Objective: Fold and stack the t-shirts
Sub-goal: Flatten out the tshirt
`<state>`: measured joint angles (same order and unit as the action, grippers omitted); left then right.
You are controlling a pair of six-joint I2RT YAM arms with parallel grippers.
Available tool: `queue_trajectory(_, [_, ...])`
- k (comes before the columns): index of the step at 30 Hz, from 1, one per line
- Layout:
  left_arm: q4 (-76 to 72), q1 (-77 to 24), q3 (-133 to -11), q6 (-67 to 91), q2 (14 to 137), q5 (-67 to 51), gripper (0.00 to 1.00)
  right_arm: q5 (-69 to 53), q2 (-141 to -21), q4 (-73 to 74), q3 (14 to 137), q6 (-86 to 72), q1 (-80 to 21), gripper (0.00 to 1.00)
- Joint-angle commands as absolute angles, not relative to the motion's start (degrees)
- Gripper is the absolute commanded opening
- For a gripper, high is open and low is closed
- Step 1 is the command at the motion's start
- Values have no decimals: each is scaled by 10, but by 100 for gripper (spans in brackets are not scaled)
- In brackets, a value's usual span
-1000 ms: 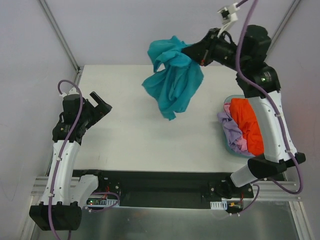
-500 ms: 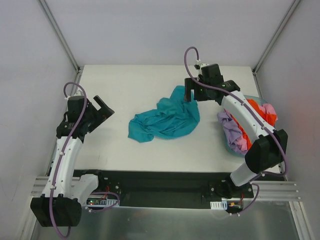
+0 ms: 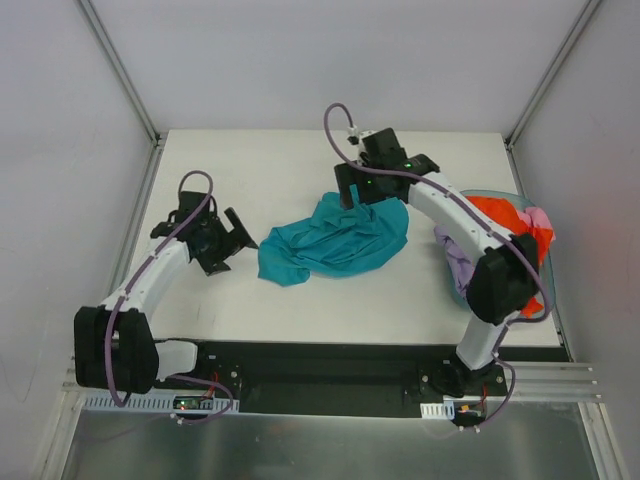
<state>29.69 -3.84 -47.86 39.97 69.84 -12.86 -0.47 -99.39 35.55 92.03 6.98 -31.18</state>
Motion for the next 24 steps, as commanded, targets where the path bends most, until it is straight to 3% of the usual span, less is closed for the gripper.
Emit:
queue_trajectory(1, [261, -102, -499, 411, 785, -135, 90, -27, -1108, 353, 1009, 91, -347, 99])
queue_trajectory(7, [262, -144, -537, 422, 884, -95, 72, 62, -1190, 419, 1077, 106, -366, 94])
queue_trajectory(14, [264, -176, -561, 436, 949, -28, 66, 81, -1193, 396, 1008, 81, -366, 86])
queue_trajectory(18, [264, -192, -582, 443, 984, -5, 61, 84, -1198, 359, 981, 59, -366, 67])
queue_trajectory(20, [264, -197, -597, 441, 1007, -7, 52, 92, -1194, 340, 970, 47, -366, 48])
queue_trajectory(22, [264, -198, -606, 437, 1025, -12, 24, 108, -1185, 335, 969, 43, -366, 30])
queue_trajectory(24, [264, -198, -620, 427, 1030, -5, 0, 125, -1173, 329, 969, 43, -366, 22])
